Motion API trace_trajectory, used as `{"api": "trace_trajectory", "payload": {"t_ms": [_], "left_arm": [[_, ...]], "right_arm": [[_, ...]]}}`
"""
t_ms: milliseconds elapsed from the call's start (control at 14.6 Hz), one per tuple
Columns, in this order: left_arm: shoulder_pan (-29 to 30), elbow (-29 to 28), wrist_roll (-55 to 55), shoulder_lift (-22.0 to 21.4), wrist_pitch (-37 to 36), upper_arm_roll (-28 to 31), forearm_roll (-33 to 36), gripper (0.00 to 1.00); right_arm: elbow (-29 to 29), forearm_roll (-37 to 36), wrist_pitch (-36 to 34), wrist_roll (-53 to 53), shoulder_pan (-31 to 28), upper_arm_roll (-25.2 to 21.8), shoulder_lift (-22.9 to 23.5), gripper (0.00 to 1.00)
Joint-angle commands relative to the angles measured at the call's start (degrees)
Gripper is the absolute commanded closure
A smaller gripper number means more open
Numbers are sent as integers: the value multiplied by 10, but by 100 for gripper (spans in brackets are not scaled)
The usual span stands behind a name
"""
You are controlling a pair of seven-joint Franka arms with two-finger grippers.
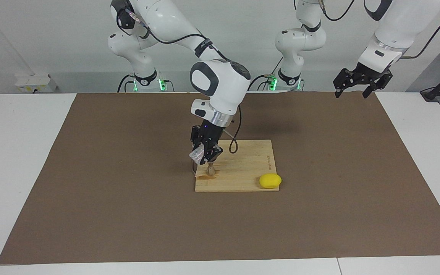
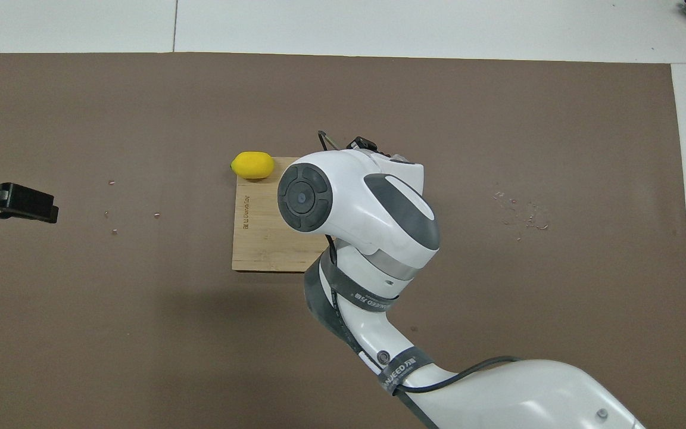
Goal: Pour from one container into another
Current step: 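Tilt the clear cup with the right gripper to pour into the dark cup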
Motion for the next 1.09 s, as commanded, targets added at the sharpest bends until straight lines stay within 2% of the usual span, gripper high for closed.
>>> {"api": "trace_trajectory", "payload": {"t_ms": [0,1026], "left_arm": [[7,-12,-5,-13,-5,-5,6,0],[0,-12,-8,-12,25,-7,6,0]], "right_arm": [[9,-21,-10,-12,-2,4,3,98],[13,-36,-21,-20,4,5,3,98]]}}
